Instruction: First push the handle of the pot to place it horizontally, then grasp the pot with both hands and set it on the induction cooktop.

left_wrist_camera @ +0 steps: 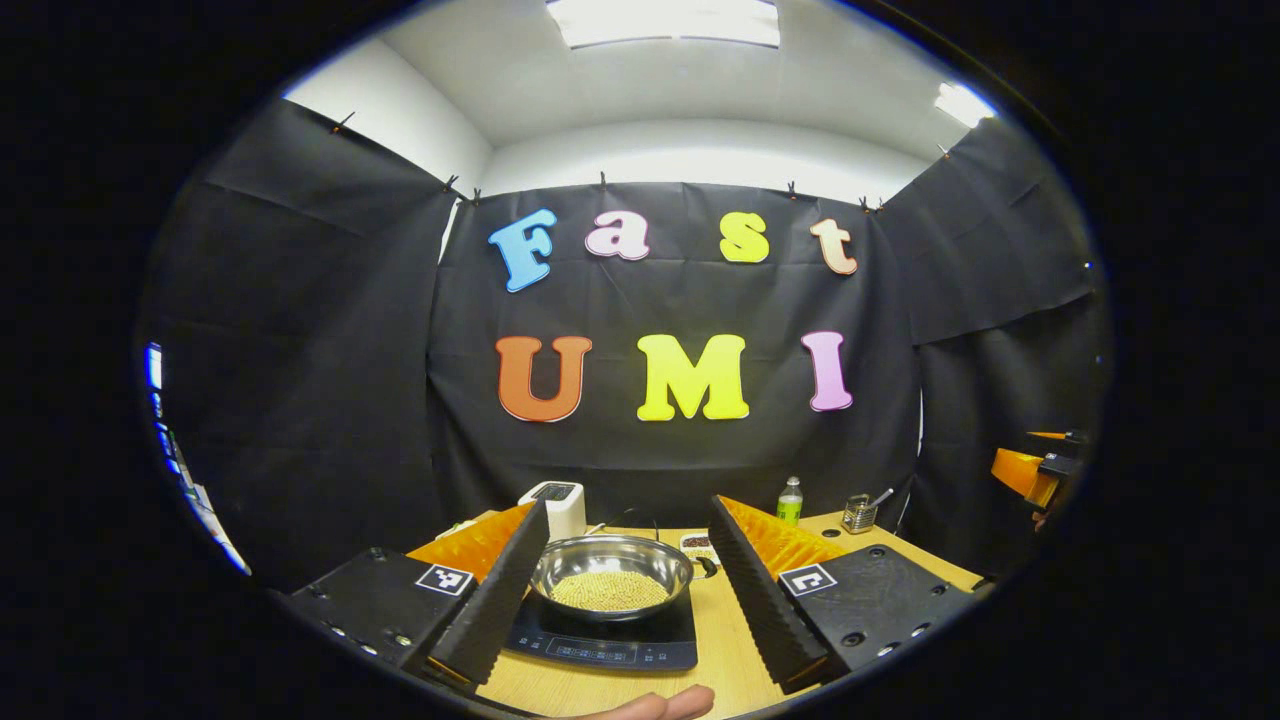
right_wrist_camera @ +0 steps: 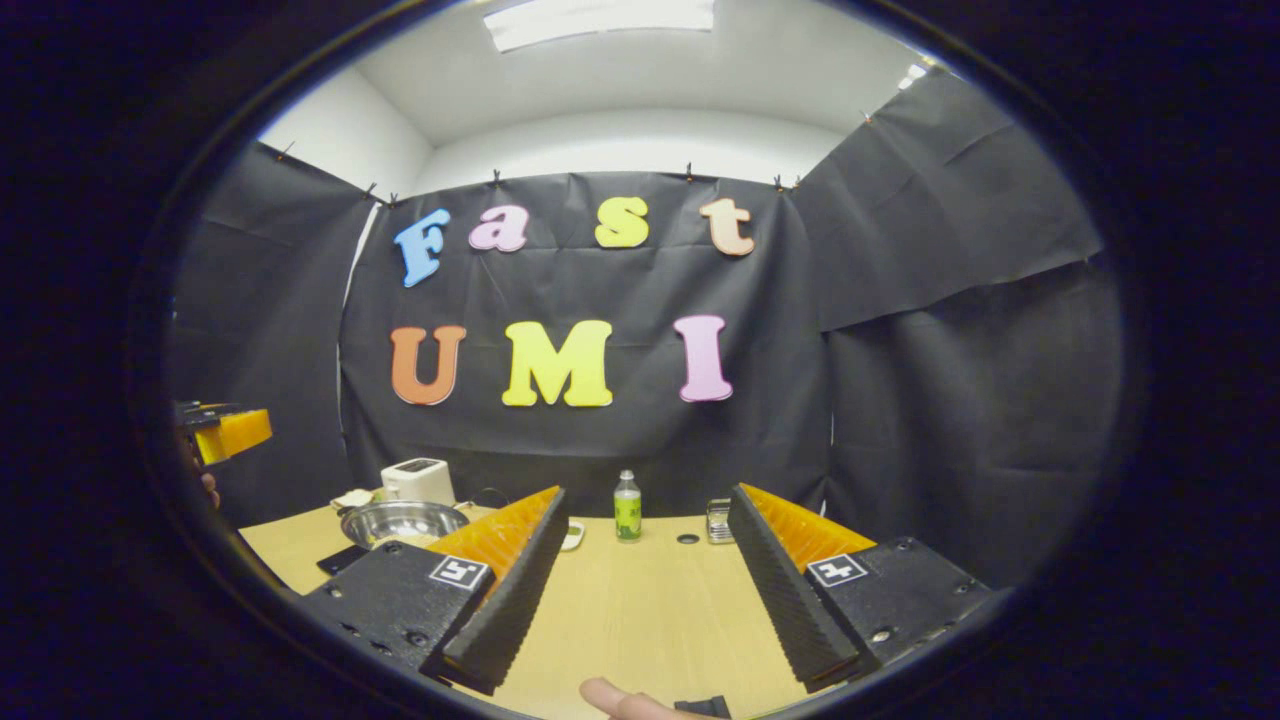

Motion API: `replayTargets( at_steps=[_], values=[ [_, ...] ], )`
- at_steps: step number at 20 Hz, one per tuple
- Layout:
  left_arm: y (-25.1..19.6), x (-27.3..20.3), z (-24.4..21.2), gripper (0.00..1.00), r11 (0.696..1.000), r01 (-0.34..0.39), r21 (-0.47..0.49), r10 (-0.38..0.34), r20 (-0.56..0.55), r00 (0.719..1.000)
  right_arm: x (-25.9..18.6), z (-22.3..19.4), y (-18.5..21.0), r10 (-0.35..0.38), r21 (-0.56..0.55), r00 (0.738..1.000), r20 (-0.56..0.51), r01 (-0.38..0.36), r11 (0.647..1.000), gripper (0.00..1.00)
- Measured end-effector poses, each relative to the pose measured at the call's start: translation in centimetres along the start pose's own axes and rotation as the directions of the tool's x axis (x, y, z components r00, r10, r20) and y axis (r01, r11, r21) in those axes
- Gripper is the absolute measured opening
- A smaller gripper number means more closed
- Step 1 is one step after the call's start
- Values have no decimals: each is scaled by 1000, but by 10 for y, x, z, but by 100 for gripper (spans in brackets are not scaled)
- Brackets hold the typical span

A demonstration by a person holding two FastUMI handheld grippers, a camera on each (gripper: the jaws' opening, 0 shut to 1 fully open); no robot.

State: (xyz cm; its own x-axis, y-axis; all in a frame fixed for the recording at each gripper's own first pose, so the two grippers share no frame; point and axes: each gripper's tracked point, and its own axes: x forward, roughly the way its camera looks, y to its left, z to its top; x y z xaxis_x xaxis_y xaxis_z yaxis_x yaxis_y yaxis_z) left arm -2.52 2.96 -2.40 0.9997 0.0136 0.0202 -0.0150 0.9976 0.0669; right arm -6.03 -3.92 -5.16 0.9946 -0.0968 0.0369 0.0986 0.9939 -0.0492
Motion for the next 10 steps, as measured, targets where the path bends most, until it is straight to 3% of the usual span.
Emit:
replayTargets(
  at_steps=[1, 2, 3, 4, 10],
  values=[
    [-3, -1, 0, 95, 1000, 5, 2, -5, 2, 1000, -2, -1, -2, -9, -6, 1000, 0, 9, 1000, 100],
    [-4, -2, 0, 84, 1000, 6, 8, -6, 0, 1000, -4, -1, -2, -10, -11, 1000, -1, 10, 1000, 100],
    [-5, -2, -2, 84, 1000, 7, 15, -7, -1, 1000, -5, 0, -2, -9, -13, 1000, 1, 9, 1000, 96],
    [-4, -1, 0, 95, 1000, 7, 19, -7, 4, 1000, -7, 0, -1, -6, -12, 1000, 5, 6, 1000, 96],
    [-12, -5, 2, 95, 999, 35, 18, -36, 17, 999, -9, 0, -3, 3, -4, 1000, 18, -3, 1000, 100]
  ],
)
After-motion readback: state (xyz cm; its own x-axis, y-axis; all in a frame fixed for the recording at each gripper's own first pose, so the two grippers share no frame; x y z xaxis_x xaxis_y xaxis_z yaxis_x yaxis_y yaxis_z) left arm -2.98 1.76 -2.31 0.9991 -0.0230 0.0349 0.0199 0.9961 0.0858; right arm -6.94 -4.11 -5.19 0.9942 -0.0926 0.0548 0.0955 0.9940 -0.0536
